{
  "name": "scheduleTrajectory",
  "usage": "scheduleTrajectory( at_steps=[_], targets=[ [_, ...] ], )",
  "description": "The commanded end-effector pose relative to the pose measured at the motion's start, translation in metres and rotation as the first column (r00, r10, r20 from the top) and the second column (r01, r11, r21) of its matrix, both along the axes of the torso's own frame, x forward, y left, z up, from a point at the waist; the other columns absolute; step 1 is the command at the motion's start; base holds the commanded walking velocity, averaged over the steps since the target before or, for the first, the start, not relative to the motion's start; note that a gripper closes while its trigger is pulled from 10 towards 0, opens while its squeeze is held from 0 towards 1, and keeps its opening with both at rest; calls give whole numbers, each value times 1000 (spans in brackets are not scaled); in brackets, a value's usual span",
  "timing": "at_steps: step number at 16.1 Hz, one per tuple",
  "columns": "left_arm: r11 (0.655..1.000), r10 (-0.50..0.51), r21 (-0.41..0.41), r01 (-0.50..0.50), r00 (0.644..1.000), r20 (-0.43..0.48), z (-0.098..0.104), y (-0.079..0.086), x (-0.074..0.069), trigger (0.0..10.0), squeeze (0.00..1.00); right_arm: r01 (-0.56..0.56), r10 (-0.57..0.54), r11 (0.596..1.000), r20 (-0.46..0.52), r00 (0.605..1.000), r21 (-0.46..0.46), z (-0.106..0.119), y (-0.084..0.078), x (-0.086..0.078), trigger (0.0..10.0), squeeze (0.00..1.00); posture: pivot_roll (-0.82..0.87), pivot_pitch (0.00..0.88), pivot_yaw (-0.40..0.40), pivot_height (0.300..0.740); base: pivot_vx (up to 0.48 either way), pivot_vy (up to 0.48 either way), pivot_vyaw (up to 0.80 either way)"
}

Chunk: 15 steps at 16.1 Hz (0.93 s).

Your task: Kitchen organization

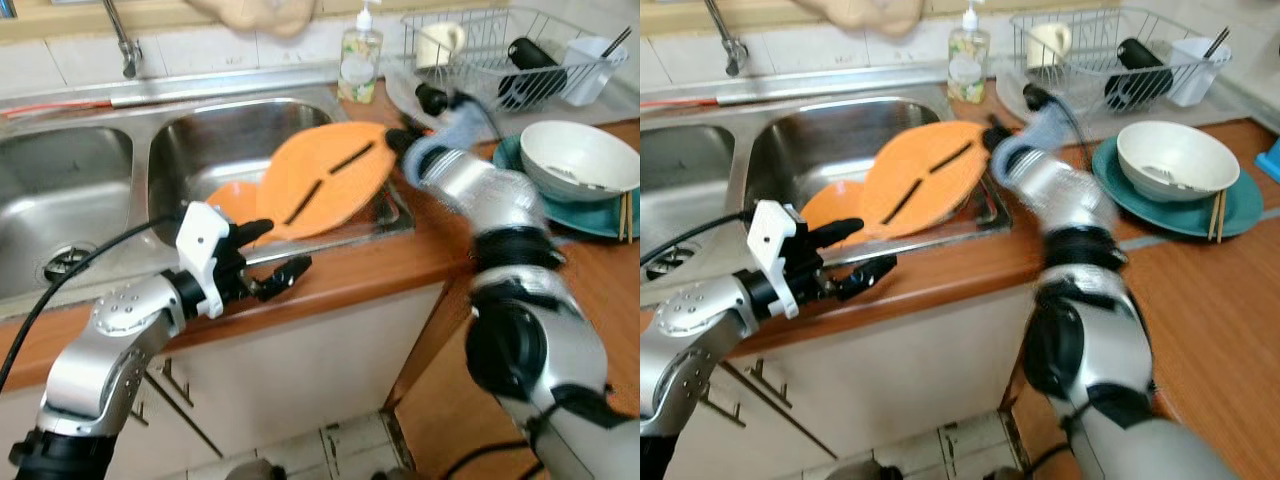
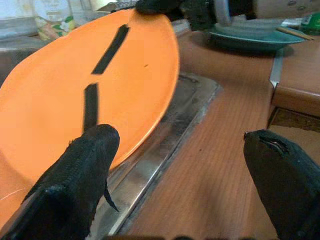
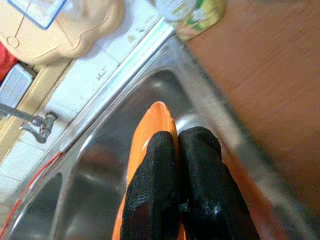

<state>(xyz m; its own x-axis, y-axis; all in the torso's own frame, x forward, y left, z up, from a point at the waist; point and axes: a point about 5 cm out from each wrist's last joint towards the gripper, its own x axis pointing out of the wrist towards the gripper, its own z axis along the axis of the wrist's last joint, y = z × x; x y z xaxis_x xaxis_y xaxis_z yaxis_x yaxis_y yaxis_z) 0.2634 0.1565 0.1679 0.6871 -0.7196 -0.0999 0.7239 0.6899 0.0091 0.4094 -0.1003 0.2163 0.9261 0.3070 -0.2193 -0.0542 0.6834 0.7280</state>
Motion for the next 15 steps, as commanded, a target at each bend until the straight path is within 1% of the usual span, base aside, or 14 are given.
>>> scheduleTrajectory(
  at_steps=[1,2,3,4,5,7,8,9,10,12,13,14,15],
  targets=[
    [1000,20,11,-21,1000,15,4,5,-1,10000,1000,-13,13,1000,31,999,8,6,11,3,0,0,20,0,13,740,0,0,0],
    [1000,24,12,-24,1000,13,4,5,-1,10000,1000,-18,18,1000,27,999,3,4,15,3,0,0,20,0,13,740,0,0,0],
    [999,29,14,-29,1000,11,5,6,-2,10000,1000,-30,30,1000,16,999,-6,-1,25,3,0,0,27,0,12,740,0,0,0],
    [999,37,15,-37,999,9,5,9,-3,10000,1000,-51,51,999,4,999,-16,-8,41,1,0,0,38,0,13,740,0,0,0],
    [999,40,15,-40,999,10,6,9,-4,10000,1000,-58,58,998,-1,998,-20,-11,48,0,0,0,44,0,12,740,0,0,0],
    [999,50,13,-50,999,12,7,11,-4,10000,1000,-62,61,998,-13,998,-30,-18,55,-2,0,0,53,0,10,740,0,0,0],
    [998,57,12,-57,998,12,8,12,-4,10000,1000,-69,68,997,-25,997,-32,-22,60,-4,1176,0,61,0,8,740,0,0,0],
    [998,61,12,-61,998,11,8,12,-5,10000,1000,-77,75,996,-33,997,-40,-26,63,-6,3725,0,63,0,8,740,0,0,0],
    [998,64,12,-64,998,8,8,13,-5,10000,1000,-81,78,995,-57,995,-55,-32,66,-8,10000,0,64,0,9,740,0,0,0],
    [997,70,10,-70,998,8,9,12,-4,10000,1000,-75,68,994,-87,994,-78,-43,67,-11,10000,0,64,0,9,740,0,0,0],
    [996,84,10,-84,996,10,9,12,-3,10000,1000,-76,67,993,-106,992,-86,-51,66,-14,10000,282,68,0,7,740,0,0,0],
    [996,92,10,-92,996,11,9,13,-2,10000,1000,-76,66,993,-111,992,-87,-54,65,-14,10000,1000,68,0,7,740,0,0,0],
    [995,102,13,-102,995,12,9,13,-1,10000,1000,-75,65,993,-113,991,-88,-55,64,-15,10000,1000,68,0,7,740,0,0,0]
  ],
)
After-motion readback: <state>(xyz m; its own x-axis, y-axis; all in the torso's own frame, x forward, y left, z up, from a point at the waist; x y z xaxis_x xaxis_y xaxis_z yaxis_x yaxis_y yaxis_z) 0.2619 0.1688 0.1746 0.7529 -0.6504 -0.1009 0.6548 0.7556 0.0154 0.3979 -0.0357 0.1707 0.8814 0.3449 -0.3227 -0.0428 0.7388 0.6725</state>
